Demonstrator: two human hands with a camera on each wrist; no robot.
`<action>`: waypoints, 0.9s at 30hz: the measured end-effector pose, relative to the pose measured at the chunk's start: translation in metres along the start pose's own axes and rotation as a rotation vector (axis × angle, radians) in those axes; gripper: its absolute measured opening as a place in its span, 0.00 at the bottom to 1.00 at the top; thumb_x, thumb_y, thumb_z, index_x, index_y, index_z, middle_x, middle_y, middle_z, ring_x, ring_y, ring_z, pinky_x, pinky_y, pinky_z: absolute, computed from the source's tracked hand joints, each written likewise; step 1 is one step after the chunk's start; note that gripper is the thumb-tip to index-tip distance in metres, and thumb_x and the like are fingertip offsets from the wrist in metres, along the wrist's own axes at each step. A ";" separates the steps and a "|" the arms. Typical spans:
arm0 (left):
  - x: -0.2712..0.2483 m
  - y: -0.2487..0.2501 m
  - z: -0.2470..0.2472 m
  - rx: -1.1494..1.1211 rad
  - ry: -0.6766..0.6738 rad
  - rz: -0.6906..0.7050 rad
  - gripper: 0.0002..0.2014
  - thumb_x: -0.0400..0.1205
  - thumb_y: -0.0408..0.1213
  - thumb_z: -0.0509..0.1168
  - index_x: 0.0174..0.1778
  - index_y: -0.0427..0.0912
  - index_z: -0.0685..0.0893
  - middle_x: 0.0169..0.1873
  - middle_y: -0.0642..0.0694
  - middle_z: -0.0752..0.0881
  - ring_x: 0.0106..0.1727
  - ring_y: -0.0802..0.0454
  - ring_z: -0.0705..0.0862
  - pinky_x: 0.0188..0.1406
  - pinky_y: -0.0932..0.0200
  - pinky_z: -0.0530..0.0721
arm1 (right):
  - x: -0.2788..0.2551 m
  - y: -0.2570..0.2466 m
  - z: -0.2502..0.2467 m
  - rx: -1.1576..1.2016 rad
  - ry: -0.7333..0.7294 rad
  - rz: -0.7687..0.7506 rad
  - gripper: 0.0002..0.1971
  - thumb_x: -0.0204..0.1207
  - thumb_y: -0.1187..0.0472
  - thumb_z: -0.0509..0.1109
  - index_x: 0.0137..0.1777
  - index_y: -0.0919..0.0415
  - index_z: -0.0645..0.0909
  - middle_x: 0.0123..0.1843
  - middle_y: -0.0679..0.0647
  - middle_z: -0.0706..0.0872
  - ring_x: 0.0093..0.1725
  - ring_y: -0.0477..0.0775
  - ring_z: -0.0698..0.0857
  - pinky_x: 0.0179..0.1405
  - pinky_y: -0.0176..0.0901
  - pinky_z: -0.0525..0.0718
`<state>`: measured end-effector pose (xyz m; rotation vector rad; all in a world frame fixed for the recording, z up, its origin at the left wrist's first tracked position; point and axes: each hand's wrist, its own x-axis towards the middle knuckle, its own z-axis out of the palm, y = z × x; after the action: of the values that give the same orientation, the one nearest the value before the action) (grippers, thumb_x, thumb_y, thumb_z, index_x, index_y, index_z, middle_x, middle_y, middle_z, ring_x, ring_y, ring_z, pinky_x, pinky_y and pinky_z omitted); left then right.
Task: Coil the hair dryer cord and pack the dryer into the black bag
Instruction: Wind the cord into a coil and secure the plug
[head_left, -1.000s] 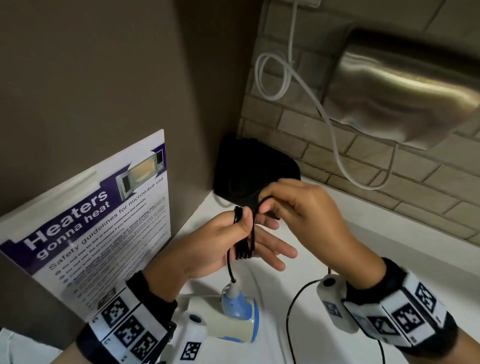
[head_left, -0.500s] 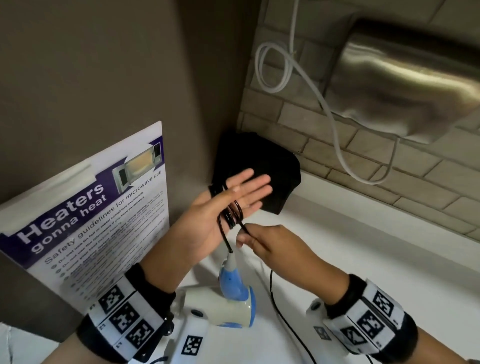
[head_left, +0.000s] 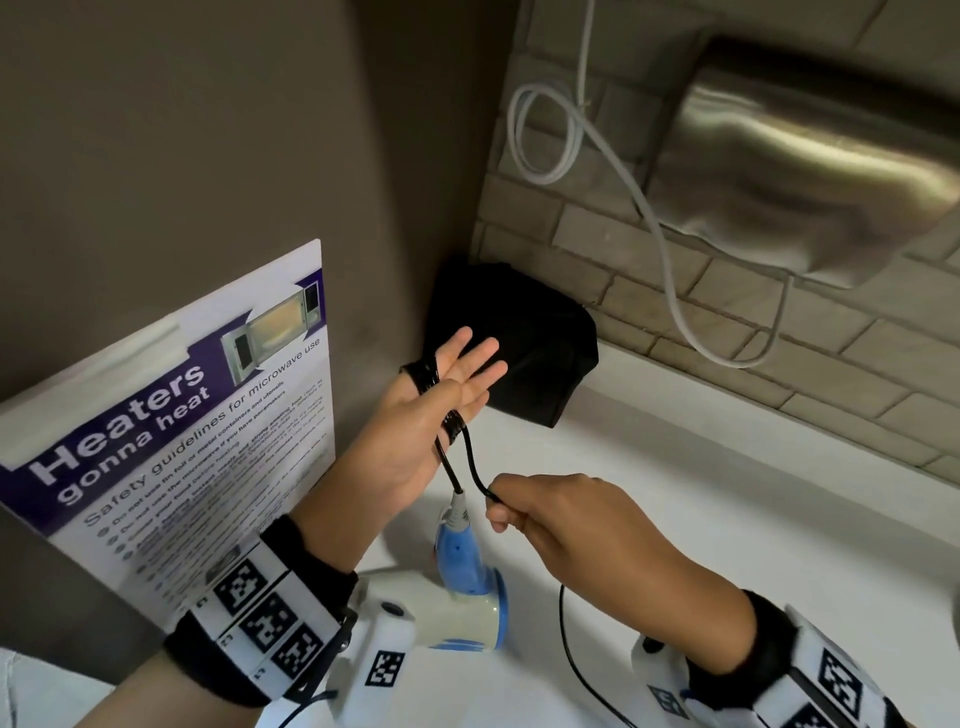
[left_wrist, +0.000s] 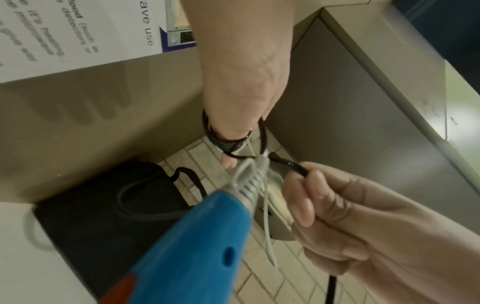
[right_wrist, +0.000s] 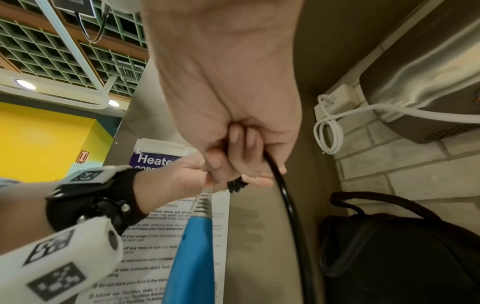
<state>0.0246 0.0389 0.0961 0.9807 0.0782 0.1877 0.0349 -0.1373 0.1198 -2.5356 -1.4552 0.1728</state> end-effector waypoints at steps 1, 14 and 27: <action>0.000 0.000 -0.002 -0.008 -0.002 -0.027 0.24 0.86 0.23 0.50 0.79 0.40 0.63 0.71 0.41 0.79 0.69 0.46 0.81 0.75 0.48 0.72 | 0.000 0.000 -0.001 -0.001 -0.006 0.008 0.09 0.81 0.59 0.54 0.47 0.49 0.76 0.45 0.41 0.86 0.37 0.45 0.77 0.32 0.32 0.69; -0.021 0.012 0.008 0.213 -0.470 -0.185 0.21 0.83 0.46 0.46 0.56 0.45 0.84 0.52 0.38 0.90 0.43 0.46 0.89 0.70 0.45 0.78 | 0.040 0.006 -0.060 -0.129 0.288 0.027 0.13 0.72 0.56 0.54 0.46 0.53 0.81 0.41 0.47 0.81 0.39 0.53 0.82 0.28 0.45 0.76; -0.019 0.008 0.007 0.043 -0.538 -0.131 0.21 0.85 0.26 0.51 0.75 0.34 0.71 0.68 0.36 0.81 0.64 0.41 0.83 0.73 0.49 0.75 | 0.042 0.035 0.015 0.131 0.075 0.073 0.13 0.78 0.66 0.63 0.58 0.57 0.85 0.59 0.63 0.87 0.60 0.61 0.82 0.60 0.47 0.77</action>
<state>0.0059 0.0338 0.1064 1.0370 -0.3468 -0.2021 0.0822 -0.1164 0.0967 -2.4634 -1.2811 0.1770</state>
